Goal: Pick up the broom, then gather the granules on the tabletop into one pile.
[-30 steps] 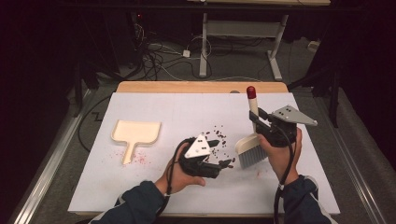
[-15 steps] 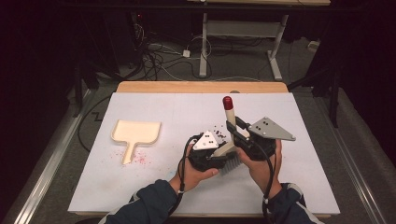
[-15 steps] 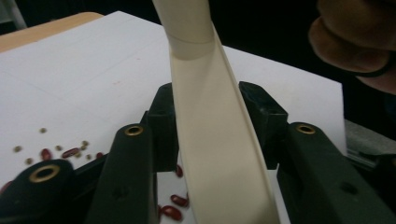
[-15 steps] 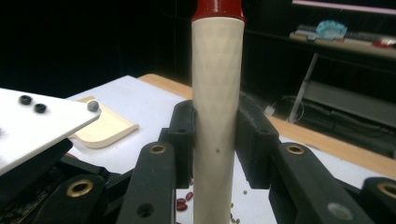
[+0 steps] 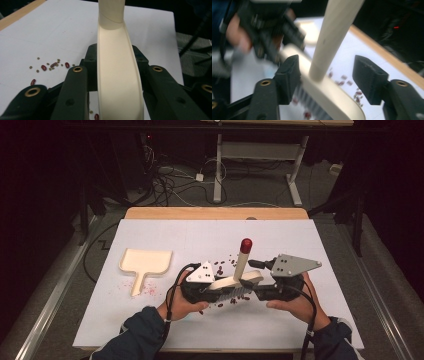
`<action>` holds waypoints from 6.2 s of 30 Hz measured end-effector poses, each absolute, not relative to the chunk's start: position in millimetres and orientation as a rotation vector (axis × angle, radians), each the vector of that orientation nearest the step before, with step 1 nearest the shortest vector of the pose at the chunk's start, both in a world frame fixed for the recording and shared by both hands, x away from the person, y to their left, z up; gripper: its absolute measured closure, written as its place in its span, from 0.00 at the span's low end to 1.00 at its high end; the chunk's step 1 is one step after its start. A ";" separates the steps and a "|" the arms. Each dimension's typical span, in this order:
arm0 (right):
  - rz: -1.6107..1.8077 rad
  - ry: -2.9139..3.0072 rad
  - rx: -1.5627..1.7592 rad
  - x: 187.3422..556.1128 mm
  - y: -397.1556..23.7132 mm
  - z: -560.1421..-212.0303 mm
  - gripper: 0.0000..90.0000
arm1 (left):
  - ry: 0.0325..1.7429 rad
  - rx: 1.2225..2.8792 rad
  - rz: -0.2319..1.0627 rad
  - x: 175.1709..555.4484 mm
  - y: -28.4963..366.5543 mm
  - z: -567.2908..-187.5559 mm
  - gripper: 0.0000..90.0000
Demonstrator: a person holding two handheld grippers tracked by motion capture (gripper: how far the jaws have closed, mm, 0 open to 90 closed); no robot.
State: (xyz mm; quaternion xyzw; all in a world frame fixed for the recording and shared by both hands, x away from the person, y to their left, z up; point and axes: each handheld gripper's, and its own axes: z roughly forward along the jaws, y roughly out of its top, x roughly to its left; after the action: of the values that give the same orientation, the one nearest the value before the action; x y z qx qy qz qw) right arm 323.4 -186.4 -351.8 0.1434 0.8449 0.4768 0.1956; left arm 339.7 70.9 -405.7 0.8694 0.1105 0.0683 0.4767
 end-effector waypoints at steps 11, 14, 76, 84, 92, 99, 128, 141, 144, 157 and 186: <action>1.142 2.719 0.136 327.6 -172.2 -394.4 0.47 | 0.100 2.199 0.100 322.6 71.2 -413.4 0.73; 1.168 2.735 0.113 330.3 -168.4 -403.6 0.59 | 0.079 2.206 0.112 321.9 74.9 -411.7 0.73; 0.658 2.281 0.726 472.9 -171.2 -424.8 0.75 | 0.739 2.183 0.665 295.8 232.4 -463.5 0.21; 0.653 2.332 0.621 458.6 -134.8 -438.1 0.75 | 0.745 2.183 0.673 293.2 236.2 -462.9 0.21; 0.751 2.396 0.459 423.0 -116.6 -442.5 0.75 | 0.741 2.193 0.672 293.1 234.7 -462.9 0.21; 0.796 2.458 0.312 392.8 -122.0 -441.4 0.75 | 0.742 2.196 0.668 292.9 234.3 -463.2 0.21; 0.752 2.325 0.738 351.0 -187.0 -408.4 0.75 | 0.725 2.200 0.676 290.0 233.0 -459.9 0.21; 0.655 2.288 0.840 341.1 -116.5 -431.1 0.75 | 0.699 2.213 0.646 294.7 228.6 -460.8 0.21; 0.725 2.267 0.861 344.8 -113.0 -422.8 0.75 | 0.700 2.205 0.644 294.4 229.5 -460.7 0.21; 1.042 2.261 0.792 327.5 -130.9 -386.1 0.75 | 0.715 2.185 0.671 292.8 233.3 -457.0 0.21; 1.264 2.554 0.807 342.2 -88.5 -443.3 0.74 | 0.755 2.148 0.693 295.6 244.4 -457.3 0.20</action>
State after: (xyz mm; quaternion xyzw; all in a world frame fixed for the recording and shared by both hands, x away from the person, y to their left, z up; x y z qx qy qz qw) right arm 342.2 -88.5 -443.3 0.2714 0.8588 0.4251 0.0898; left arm 295.6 244.4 -457.3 0.8379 0.2944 0.2704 0.3717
